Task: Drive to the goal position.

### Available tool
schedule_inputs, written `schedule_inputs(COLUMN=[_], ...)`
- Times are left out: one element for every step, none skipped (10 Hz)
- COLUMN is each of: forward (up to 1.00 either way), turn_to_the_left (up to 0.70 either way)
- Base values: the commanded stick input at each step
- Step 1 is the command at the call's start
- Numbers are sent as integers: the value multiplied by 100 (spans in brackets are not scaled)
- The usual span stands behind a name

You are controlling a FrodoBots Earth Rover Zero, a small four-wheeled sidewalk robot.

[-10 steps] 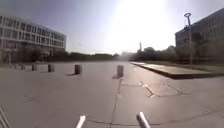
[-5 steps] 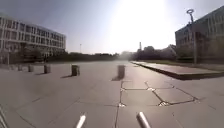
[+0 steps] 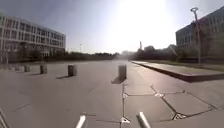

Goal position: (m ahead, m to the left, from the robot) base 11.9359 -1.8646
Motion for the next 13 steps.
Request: schedule_inputs(forward=[70,70,70,70,70,70,70,70,70,70,70,70,70], turn_to_the_left=[0,0,0,0,0,0,4,34,35,35,35,35,31])
